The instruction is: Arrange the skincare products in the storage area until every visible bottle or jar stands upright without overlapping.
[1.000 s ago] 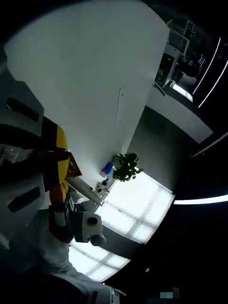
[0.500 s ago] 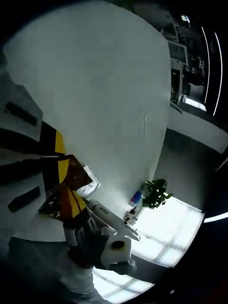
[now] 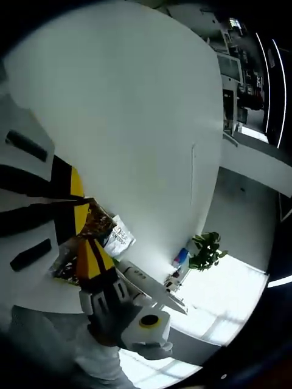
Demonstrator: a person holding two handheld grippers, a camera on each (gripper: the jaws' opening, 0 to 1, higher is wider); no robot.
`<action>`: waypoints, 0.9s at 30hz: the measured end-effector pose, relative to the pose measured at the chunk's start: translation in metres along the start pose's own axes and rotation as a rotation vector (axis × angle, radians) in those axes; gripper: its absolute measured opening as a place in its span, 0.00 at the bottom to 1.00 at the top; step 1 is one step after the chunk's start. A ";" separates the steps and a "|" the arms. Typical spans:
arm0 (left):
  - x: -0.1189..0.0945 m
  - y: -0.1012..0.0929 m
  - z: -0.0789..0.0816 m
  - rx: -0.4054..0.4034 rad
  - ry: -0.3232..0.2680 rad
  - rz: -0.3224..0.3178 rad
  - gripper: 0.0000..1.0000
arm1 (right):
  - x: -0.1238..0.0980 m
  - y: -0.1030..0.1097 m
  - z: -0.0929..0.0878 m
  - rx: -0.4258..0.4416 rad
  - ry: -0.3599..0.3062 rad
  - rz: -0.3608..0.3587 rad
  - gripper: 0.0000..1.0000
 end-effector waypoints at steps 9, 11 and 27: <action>0.008 -0.003 -0.003 0.069 0.021 0.017 0.00 | 0.008 0.007 0.001 -0.114 0.033 0.017 0.04; 0.009 -0.007 -0.005 0.124 0.025 0.025 0.00 | 0.011 0.010 0.002 -0.145 0.036 0.019 0.08; 0.016 0.000 -0.007 0.168 0.040 0.079 0.00 | 0.036 0.006 0.001 -0.294 0.102 0.023 0.13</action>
Point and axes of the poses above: the point that each gripper's makers call its tool centre point, and the gripper's own axes: x roughly forward along the fingers, y roughly to its left, z roughly out of its top, the point moved 2 cm from there along -x, roughly backward along the fingers, and after that the axes turned 14 degrees about z, right-handed, at the moved point
